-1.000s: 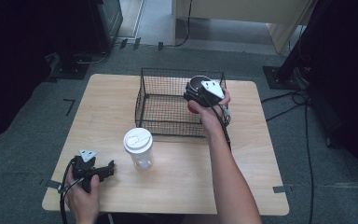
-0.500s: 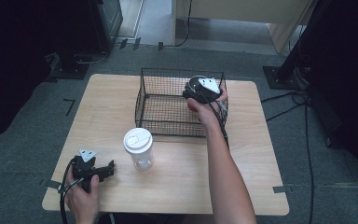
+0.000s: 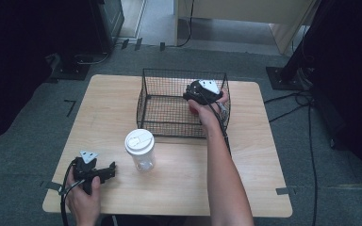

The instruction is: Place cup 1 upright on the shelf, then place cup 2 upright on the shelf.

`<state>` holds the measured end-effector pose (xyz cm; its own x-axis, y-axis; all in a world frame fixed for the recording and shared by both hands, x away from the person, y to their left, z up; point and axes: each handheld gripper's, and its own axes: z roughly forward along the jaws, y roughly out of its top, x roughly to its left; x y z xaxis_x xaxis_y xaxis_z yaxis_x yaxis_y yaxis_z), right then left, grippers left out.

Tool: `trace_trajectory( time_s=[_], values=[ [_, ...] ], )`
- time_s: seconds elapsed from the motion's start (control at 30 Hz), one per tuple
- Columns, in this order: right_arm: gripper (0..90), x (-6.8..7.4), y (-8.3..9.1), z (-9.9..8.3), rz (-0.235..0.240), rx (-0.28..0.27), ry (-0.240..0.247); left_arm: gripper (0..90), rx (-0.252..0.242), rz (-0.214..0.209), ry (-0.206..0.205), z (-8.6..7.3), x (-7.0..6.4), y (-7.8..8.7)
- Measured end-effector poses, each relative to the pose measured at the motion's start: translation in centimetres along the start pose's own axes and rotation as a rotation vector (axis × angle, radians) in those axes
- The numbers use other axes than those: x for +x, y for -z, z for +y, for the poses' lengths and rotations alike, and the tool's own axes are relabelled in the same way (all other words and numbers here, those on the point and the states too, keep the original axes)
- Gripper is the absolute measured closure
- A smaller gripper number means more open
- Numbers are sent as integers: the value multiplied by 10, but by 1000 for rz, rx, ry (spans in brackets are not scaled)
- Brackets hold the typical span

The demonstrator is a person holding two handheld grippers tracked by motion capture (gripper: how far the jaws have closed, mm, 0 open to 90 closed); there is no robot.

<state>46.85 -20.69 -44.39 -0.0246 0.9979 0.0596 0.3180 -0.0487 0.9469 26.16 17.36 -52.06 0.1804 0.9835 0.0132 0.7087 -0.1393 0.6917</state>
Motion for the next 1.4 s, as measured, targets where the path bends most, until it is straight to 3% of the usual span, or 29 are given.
trace_trajectory(
  time_s=[0.27,0.63,0.8,0.93,1.13,1.4],
  values=[
    [33,-2,3,8,26,-33,-27,0,0,0,0,0,0,0],
    [2,-2,16,23,43,-121,-11,0,0,0,0,0,0,0],
    [2,-4,32,39,52,-165,-35,0,0,0,0,0,0,0],
    [3,-4,46,46,66,-171,-20,0,0,0,0,0,0,0],
    [4,-3,72,44,119,-183,-27,0,-3,0,1,0,0,0],
    [5,1,103,34,163,-191,5,0,-3,0,4,0,0,0]
  ],
)
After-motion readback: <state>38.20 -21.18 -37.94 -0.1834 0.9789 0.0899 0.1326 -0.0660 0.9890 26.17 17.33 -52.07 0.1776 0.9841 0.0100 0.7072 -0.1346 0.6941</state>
